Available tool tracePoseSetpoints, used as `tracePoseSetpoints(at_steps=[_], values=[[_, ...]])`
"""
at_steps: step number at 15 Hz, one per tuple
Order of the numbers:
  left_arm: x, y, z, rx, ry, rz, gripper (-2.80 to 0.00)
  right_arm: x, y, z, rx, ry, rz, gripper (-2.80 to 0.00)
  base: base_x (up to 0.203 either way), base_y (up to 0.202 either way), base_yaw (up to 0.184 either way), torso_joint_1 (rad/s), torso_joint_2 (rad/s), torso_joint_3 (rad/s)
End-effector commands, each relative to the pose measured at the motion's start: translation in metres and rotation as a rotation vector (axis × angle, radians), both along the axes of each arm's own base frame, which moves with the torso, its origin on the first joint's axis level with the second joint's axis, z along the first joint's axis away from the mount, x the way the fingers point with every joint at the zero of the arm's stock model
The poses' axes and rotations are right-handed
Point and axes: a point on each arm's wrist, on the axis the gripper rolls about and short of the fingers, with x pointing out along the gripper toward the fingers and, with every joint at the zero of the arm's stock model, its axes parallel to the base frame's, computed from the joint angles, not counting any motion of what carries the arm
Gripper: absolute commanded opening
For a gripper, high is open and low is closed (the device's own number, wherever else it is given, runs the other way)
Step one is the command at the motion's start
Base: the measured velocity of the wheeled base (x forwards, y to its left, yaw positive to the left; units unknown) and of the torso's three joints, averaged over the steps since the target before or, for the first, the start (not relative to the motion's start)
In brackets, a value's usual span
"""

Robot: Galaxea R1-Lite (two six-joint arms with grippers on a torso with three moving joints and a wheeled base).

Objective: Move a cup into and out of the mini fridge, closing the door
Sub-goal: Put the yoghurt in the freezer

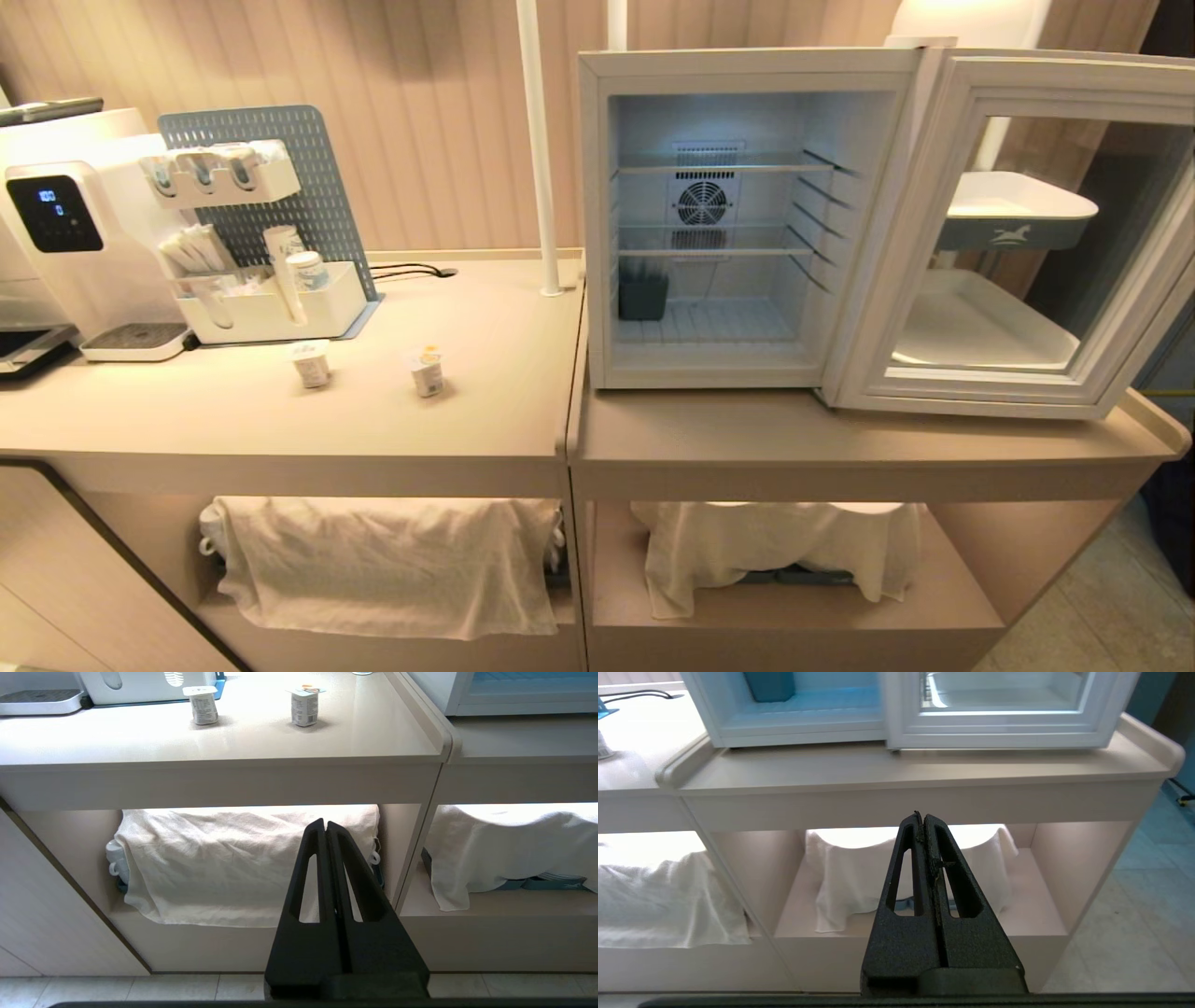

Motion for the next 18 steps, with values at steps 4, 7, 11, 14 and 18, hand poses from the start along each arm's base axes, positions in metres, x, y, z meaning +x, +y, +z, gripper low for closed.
tracePoseSetpoints(at_steps=[4,7,11,14,18], values=[[0.0,0.0,0.0,-0.002,0.0,0.003,-2.8,0.0001,0.0,0.0001,0.0,0.001,0.0,-2.8,0.0,0.191,0.002,0.0,0.0,0.005],[0.0,0.0,0.0,0.0,0.0,0.003,-2.8,0.0001,0.0,0.0001,0.0,0.001,0.002,-2.8,0.0,0.192,-0.001,0.001,0.0,0.001],[0.0,0.0,0.0,0.0,0.0,0.003,-2.8,0.0001,0.0,0.0001,0.0,0.001,0.0,-2.8,0.0,0.191,0.0,0.005,0.0,0.0],[0.0,0.0,0.0,0.0,0.0,0.002,-2.8,0.0001,0.0,0.0001,0.0,0.001,0.002,-2.8,0.0,0.195,-0.001,0.001,0.0,0.001],[0.0,0.0,0.0,0.0,0.0,0.002,-2.8,0.0001,0.0,0.0001,0.0,0.001,0.0,-2.8,0.0,0.193,0.001,0.001,0.0,0.005]])
